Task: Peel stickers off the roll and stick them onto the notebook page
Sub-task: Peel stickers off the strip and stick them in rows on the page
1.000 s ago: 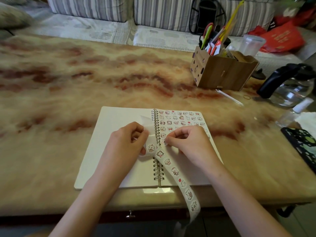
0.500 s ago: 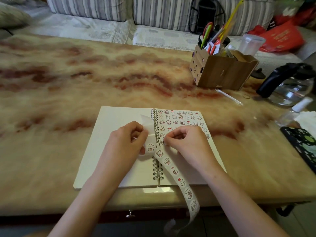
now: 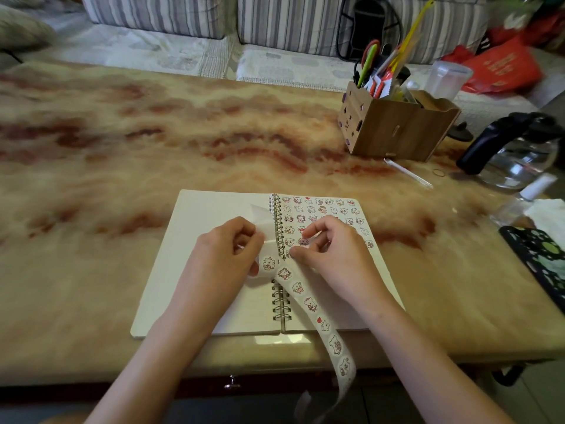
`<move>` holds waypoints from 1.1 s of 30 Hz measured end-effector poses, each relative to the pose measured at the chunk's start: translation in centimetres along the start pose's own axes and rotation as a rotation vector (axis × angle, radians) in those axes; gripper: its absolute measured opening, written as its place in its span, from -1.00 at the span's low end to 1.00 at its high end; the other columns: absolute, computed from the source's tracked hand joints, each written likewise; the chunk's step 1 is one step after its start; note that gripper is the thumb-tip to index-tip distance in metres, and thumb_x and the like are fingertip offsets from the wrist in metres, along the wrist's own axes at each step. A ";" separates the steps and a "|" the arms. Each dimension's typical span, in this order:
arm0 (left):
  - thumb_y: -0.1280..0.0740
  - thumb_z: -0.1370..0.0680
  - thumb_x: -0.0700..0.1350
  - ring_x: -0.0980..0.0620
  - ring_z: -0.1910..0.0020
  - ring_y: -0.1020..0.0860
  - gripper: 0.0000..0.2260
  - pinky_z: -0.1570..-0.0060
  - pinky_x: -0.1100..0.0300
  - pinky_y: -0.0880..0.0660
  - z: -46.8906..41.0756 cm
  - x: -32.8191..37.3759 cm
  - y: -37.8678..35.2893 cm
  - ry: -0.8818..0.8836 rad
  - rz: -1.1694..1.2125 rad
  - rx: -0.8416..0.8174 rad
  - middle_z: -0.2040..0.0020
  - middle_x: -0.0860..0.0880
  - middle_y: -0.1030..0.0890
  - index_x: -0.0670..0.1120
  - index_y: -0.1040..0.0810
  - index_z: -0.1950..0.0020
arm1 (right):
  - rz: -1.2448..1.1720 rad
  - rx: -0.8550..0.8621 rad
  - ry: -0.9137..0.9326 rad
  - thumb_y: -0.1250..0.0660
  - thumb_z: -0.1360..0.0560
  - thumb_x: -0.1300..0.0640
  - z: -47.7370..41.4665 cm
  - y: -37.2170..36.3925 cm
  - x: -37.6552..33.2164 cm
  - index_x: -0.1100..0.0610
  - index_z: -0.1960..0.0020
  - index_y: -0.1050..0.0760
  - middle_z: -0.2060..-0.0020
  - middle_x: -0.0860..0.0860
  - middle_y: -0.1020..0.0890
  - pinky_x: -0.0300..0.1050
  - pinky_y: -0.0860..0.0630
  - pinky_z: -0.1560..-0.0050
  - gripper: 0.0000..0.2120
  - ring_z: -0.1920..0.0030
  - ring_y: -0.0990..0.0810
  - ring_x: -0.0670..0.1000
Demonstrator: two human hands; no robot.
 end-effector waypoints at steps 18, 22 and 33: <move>-0.30 -0.55 -0.13 0.22 0.48 -0.48 -0.87 0.39 0.47 -0.33 0.0 -0.2 0.0 -0.010 -0.024 0.005 0.47 0.01 -0.57 -0.09 -0.53 0.19 | 0.069 -0.032 0.022 -0.42 -0.44 0.04 0.0 -0.1 -0.3 -0.03 0.07 -0.47 0.33 -0.11 -0.53 -0.04 -0.47 0.11 -0.87 0.27 -0.51 -0.10; -0.30 -0.55 -0.14 0.22 0.48 -0.49 -0.88 0.38 0.48 -0.34 0.1 0.0 0.2 -0.017 -0.024 0.010 0.47 0.01 -0.57 -0.11 -0.53 0.19 | 0.053 -0.056 0.022 -0.45 -0.41 -0.05 0.2 -0.2 -0.4 -0.04 0.07 -0.46 0.30 -0.09 -0.56 -0.04 -0.48 0.13 -0.79 0.26 -0.54 -0.06; -0.32 -0.54 -0.16 0.02 0.41 -0.55 -0.90 0.39 0.18 -0.47 -0.4 0.3 0.3 0.025 0.315 0.022 0.31 -0.10 -0.64 -0.13 -0.58 0.15 | -0.286 -0.014 0.233 -0.35 -0.52 0.08 2.2 1.5 -4.1 0.04 0.11 -0.56 0.21 -0.07 -0.65 -0.21 -0.52 0.16 -0.94 0.19 -0.59 -0.10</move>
Point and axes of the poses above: each hand's wrist, its own z-axis away from the middle knuckle, its own y-axis out of the back of the hand, x = y × z, the point moved 8 cm from there along -z, towards the middle knuckle
